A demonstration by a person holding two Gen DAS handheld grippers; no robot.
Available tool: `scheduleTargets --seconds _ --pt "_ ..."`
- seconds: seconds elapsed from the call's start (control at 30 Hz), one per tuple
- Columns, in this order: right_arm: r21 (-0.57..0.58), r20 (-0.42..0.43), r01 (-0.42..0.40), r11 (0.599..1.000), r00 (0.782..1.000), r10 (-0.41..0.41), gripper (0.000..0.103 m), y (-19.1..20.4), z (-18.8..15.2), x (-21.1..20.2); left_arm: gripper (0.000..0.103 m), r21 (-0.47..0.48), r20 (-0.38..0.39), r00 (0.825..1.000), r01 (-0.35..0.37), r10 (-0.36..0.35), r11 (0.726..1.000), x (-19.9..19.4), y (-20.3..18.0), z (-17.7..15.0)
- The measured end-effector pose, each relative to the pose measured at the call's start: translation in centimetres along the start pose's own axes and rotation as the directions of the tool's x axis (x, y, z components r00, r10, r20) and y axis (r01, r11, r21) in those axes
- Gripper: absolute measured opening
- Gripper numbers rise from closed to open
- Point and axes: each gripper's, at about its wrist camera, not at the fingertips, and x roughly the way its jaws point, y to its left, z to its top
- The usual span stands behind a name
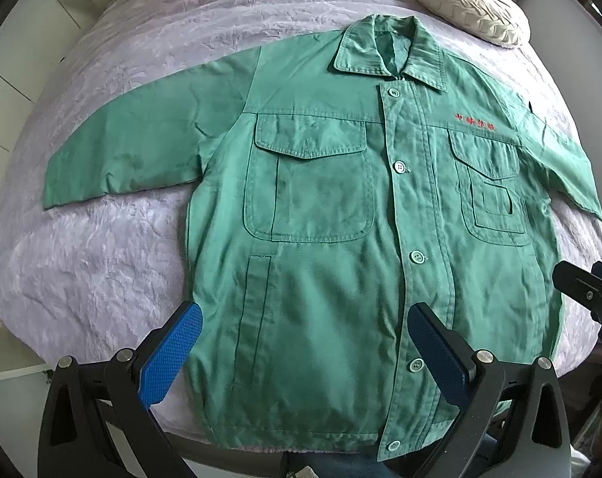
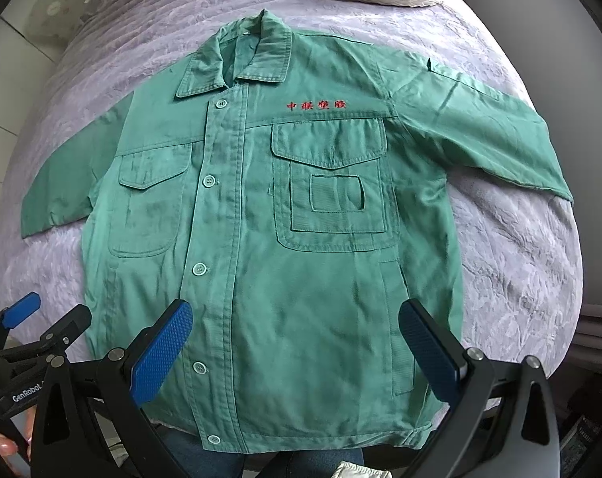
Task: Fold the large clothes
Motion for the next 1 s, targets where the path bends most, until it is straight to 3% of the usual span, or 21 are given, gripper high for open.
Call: scheduleTargets --seconds 1.0 --pt "-0.002 -0.014 0.009 1.000 1.000 -0.009 0.103 0.34 0.54 0.68 0.103 0.013 -0.002 1.000 -0.019 0.020 1.000 0.34 -0.07 0.48"
